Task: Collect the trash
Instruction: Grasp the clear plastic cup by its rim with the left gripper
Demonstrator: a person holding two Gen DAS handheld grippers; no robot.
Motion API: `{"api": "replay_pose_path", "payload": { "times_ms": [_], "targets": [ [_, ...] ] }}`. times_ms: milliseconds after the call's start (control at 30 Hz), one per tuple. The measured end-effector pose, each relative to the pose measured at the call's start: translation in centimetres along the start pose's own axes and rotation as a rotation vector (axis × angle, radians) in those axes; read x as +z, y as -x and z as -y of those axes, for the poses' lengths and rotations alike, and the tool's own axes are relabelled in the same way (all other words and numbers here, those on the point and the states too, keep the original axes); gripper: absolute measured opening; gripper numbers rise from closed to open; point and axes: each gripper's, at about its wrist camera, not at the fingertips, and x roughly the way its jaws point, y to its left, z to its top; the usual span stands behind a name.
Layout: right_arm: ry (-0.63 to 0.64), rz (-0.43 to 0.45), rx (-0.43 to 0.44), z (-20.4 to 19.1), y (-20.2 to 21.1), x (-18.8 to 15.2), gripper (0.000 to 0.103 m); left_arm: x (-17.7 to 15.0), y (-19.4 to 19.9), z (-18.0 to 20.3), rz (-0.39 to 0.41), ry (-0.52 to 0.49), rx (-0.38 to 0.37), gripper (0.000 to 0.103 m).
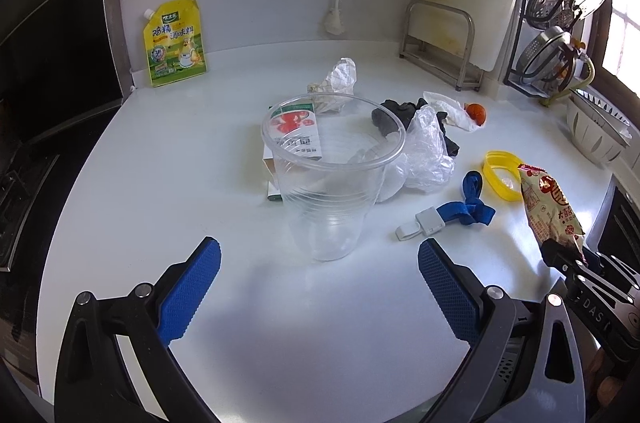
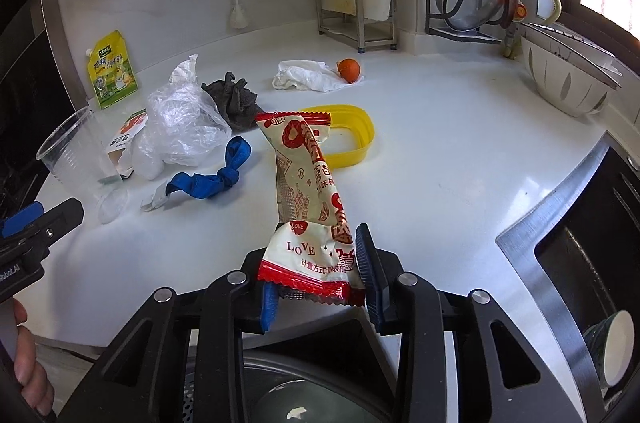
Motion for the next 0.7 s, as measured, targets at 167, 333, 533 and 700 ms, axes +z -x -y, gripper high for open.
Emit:
{"api": "replay_pose_path", "payload": {
  "times_ms": [167, 333, 533, 700],
  "targets": [
    [-0.019, 0.011, 0.023, 0.7, 1.1, -0.5, 0.033, 1.0, -1.6, 0.5, 0.007, 0.042, 0.016, 0.097],
    [-0.029, 0.019, 0.036, 1.2, 1.6, -0.7, 0.033, 2.0, -2.9, 0.7, 0.019, 0.062, 0.067, 0.096],
    [-0.040, 0.016, 0.049, 1.5, 1.4, -0.9, 0.033, 2.3, -3.8, 0.9, 0.031, 0.058, 0.100, 0.084],
    [-0.041, 0.007, 0.055, 1.5, 1.2, -1.2, 0.033, 2.2, -4.6, 1.0, -0.001, 0.047, 0.094, 0.053]
  ]
}}
